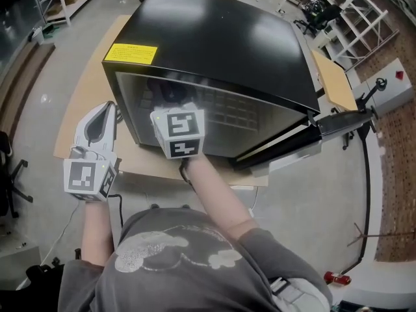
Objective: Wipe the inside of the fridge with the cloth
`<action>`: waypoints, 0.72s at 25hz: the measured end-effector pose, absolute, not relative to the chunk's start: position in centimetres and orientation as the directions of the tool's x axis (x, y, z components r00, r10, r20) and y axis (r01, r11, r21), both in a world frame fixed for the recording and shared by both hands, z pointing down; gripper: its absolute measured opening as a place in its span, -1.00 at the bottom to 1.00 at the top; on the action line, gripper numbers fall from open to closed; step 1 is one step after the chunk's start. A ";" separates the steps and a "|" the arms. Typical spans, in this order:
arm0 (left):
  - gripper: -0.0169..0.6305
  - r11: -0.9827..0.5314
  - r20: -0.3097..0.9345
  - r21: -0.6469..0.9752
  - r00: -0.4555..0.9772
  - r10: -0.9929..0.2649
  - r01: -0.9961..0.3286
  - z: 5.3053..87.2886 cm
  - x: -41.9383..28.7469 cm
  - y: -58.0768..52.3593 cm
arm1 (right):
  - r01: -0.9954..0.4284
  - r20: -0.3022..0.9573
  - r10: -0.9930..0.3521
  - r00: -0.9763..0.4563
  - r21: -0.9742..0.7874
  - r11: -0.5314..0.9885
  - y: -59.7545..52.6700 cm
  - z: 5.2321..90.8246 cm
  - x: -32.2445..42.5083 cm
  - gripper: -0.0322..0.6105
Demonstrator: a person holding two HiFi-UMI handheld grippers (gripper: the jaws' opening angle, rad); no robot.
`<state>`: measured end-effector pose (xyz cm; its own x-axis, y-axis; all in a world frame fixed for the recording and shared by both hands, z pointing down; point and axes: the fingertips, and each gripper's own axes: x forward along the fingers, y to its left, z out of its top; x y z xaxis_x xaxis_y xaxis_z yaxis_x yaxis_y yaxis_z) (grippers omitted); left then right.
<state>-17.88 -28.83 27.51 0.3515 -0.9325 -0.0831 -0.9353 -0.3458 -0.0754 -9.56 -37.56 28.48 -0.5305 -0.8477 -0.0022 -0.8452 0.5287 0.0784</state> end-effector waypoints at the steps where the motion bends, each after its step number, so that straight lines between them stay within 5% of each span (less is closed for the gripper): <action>1: -0.90 -0.350 -0.081 -0.073 0.355 -0.931 -0.934 27.6 -18.1 -29.0 | -0.844 0.004 -0.847 -0.531 0.085 0.530 -38.0 28.5 -9.9 -0.78; 18: -0.90 -0.403 -0.060 -0.051 0.406 -0.912 -0.914 29.1 -17.5 -28.8 | -0.745 -0.011 -0.747 -0.665 0.077 0.662 -34.4 29.0 -12.4 -0.78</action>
